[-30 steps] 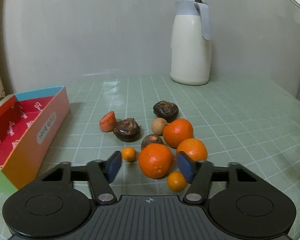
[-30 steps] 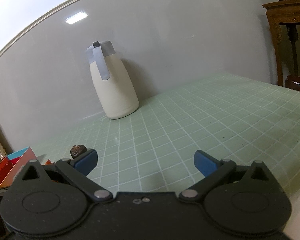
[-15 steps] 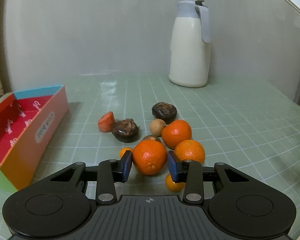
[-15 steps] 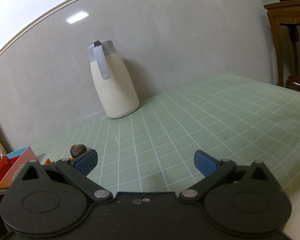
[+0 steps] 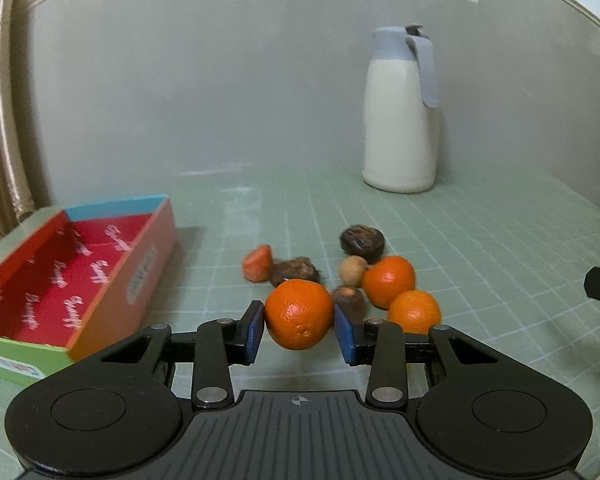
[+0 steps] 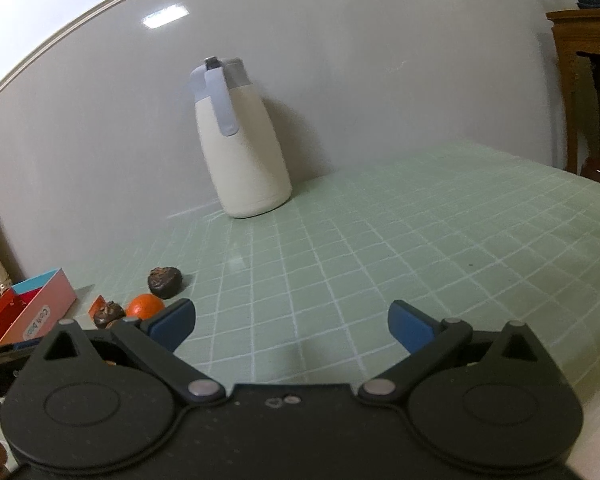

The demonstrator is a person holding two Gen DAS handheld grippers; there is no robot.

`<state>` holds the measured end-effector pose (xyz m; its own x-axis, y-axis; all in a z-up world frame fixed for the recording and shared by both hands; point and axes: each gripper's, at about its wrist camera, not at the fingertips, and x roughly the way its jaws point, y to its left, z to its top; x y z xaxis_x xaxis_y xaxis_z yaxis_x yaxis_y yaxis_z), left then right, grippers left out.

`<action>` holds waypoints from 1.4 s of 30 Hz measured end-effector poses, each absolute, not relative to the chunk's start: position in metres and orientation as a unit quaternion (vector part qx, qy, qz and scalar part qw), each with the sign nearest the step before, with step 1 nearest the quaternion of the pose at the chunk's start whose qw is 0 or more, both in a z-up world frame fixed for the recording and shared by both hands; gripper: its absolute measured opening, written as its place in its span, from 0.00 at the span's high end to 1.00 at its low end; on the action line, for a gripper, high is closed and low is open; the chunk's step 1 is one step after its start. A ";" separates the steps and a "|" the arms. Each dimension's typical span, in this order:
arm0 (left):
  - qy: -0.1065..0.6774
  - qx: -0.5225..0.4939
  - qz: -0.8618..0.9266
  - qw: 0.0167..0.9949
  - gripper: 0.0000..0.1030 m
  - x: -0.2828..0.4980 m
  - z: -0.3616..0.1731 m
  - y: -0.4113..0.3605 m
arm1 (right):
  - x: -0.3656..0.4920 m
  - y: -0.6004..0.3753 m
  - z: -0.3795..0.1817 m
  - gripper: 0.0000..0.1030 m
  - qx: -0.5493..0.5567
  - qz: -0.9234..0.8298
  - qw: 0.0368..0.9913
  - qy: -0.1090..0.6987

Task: Organize fruits
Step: 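Carry the orange with the left gripper into the box and release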

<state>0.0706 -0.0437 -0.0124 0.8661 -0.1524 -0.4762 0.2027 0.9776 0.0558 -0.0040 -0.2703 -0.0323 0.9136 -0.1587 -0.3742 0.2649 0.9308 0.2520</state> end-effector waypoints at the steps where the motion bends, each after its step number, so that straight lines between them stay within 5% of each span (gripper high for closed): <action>1: 0.239 0.051 -0.089 0.966 0.63 0.070 -0.011 -0.040 | -0.002 -0.267 -0.032 0.00 0.148 -0.107 0.967 0.178; 20: 0.194 0.041 0.054 0.979 0.63 0.079 0.018 0.065 | 0.031 -0.204 -0.033 0.00 0.116 -0.039 0.973 0.197; 42: 0.280 -0.006 0.159 0.947 0.61 0.127 -0.007 0.136 | 0.055 -0.164 -0.042 0.00 0.099 -0.002 0.971 0.218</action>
<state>0.1274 0.1362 -0.0071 0.7924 0.2982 -0.5321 -0.3046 0.9493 0.0783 0.0551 -0.1643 -0.0424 0.9053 0.0390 -0.4229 0.0473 0.9803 0.1916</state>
